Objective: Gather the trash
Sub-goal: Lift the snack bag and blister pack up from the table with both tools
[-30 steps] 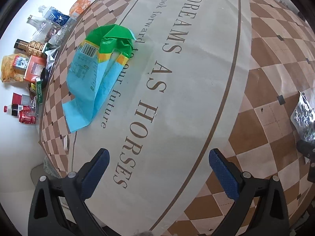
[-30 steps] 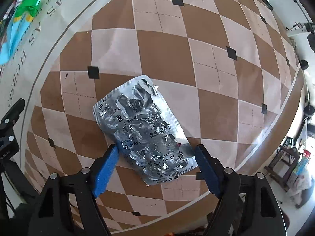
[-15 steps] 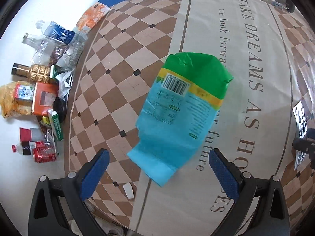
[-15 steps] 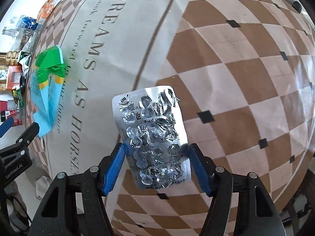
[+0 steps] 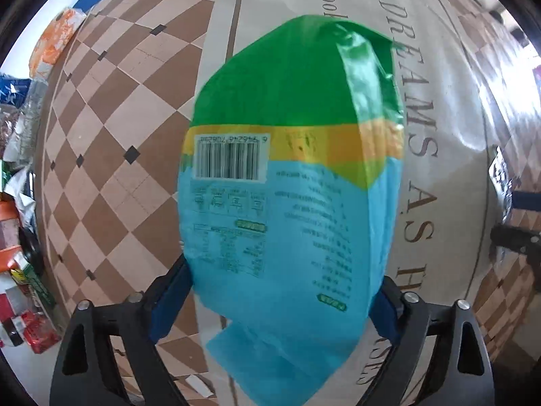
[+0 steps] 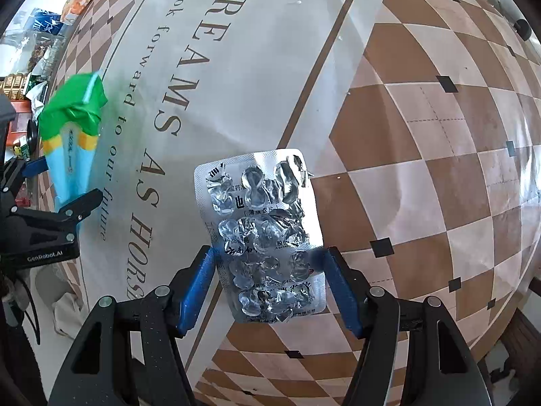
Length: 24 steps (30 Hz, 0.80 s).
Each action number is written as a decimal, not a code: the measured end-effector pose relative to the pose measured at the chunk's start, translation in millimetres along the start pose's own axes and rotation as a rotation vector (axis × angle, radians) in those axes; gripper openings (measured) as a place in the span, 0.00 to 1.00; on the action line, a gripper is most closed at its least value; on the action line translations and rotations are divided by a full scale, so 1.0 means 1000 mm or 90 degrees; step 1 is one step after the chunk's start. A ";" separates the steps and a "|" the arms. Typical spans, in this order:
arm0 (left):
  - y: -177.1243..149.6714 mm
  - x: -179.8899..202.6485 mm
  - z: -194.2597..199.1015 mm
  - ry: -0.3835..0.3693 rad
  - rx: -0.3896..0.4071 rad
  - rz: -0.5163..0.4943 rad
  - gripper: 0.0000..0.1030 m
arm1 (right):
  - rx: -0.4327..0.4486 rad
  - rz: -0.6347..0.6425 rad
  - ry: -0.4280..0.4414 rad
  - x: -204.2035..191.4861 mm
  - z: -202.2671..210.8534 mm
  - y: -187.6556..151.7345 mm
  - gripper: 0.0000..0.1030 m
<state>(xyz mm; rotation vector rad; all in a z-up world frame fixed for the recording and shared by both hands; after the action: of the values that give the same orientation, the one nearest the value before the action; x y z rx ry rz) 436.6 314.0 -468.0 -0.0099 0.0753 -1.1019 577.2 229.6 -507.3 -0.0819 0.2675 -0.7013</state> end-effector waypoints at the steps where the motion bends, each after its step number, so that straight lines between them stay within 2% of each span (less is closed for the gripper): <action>1: 0.000 0.000 0.001 -0.006 0.007 0.013 0.83 | 0.000 -0.001 0.000 -0.001 0.000 0.005 0.66; 2: 0.000 0.002 0.004 -0.011 0.015 0.023 0.75 | 0.000 -0.002 0.001 -0.003 -0.002 0.007 0.66; 3: -0.001 0.003 0.006 -0.019 0.021 0.034 0.72 | 0.001 -0.002 0.002 -0.003 -0.002 0.008 0.66; 4: -0.002 0.005 0.007 -0.027 0.022 0.046 0.64 | 0.002 -0.001 0.003 -0.003 -0.002 0.008 0.66; 7: -0.010 0.011 0.013 -0.037 0.027 0.082 0.53 | 0.010 -0.002 0.005 0.002 0.000 0.006 0.66; 11: -0.031 0.029 0.020 -0.010 0.024 0.137 0.43 | 0.032 0.003 0.005 0.010 0.006 -0.005 0.65; 16: -0.064 0.074 0.023 0.006 0.021 0.187 0.39 | 0.052 -0.012 0.003 0.016 0.005 -0.021 0.65; 18: -0.077 0.091 0.018 -0.007 0.010 0.208 0.39 | 0.053 -0.013 -0.002 0.019 0.005 -0.030 0.65; 19: -0.082 0.098 0.015 -0.012 0.003 0.214 0.39 | 0.049 -0.011 -0.012 0.021 0.003 -0.035 0.65; 21: -0.089 0.108 0.011 0.011 0.004 0.215 0.39 | 0.049 -0.003 -0.034 0.023 0.000 -0.043 0.65; 23: -0.089 0.114 0.010 0.022 0.006 0.215 0.39 | 0.046 0.003 -0.085 0.025 -0.004 -0.049 0.66; 24: -0.088 0.117 0.010 0.024 0.007 0.215 0.39 | 0.049 0.006 -0.092 0.024 -0.005 -0.051 0.67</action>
<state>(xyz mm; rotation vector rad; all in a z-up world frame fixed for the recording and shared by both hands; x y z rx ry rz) 410.9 169.9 -460.2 0.0320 0.1007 -0.7644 562.1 175.4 -508.6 -0.0570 0.1015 -0.6918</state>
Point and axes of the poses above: each gripper's, at about its wrist camera, not at the fingertips, and z roughly against the way its jaws point, x to its right, y to its top, the point moved 5 cm from there along -z, roughly the way its jaws point, and after that the axes turned 4 degrees about -z, right-handed, at the moved point
